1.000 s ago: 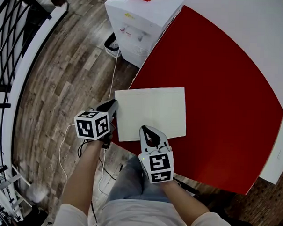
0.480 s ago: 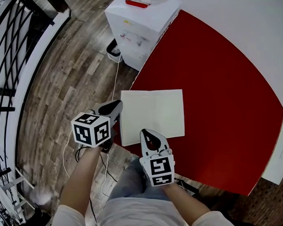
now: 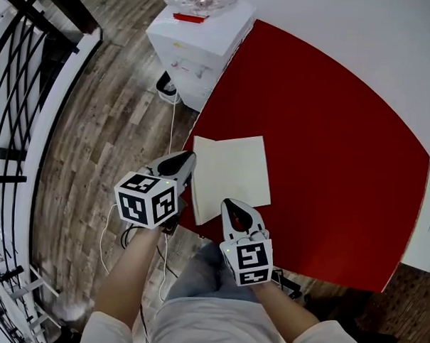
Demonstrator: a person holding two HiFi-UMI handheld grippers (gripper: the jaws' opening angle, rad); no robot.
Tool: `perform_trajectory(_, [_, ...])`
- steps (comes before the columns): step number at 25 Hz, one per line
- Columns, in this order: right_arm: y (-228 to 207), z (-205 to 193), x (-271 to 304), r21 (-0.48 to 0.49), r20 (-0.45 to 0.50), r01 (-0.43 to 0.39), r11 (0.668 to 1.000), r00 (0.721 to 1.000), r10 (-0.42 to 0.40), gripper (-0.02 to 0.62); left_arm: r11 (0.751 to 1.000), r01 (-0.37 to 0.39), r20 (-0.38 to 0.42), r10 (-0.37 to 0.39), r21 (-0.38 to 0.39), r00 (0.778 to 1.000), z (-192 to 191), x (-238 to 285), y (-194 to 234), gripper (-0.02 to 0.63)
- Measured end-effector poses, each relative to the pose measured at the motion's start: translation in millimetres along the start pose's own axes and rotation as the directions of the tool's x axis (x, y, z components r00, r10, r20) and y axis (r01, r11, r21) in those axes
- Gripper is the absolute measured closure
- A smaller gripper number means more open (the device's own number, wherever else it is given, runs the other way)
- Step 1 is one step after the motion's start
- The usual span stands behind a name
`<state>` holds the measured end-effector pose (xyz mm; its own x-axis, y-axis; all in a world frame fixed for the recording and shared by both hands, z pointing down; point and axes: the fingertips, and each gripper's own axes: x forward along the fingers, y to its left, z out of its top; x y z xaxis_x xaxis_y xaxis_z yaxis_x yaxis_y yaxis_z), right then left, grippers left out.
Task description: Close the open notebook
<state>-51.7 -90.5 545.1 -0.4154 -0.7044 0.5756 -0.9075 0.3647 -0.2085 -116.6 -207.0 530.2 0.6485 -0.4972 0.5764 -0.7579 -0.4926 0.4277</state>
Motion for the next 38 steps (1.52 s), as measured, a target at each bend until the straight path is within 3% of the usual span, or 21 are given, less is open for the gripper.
perform_trajectory(5, [-15,4,-29,0.007,0.032,0.026,1.0,0.999,-0.027,0.589,1.0,0.018,0.013,-0.019,0.023,1.0,10,15,-28,0.586])
perform_trajectory(18, [-60,-27,-67,0.062,0.009,0.093,0.994,0.996,-0.094,0.591,0.997,0.043,0.007,-0.044,0.058,0.999,14,72,-84,0.584])
perform_trajectory(27, [-97,-44,-82,0.106,-0.005,0.15,0.983,0.989,-0.15,0.589,0.986,-0.014,-0.046,0.022,0.166,0.999,-4,125,-109,0.584])
perform_trajectory(38, [-126,-55,-89,0.163,-0.012,0.182,0.97,0.983,-0.182,0.591,0.975,-0.056,-0.127,0.085,0.216,0.988,-29,171,-114,0.586])
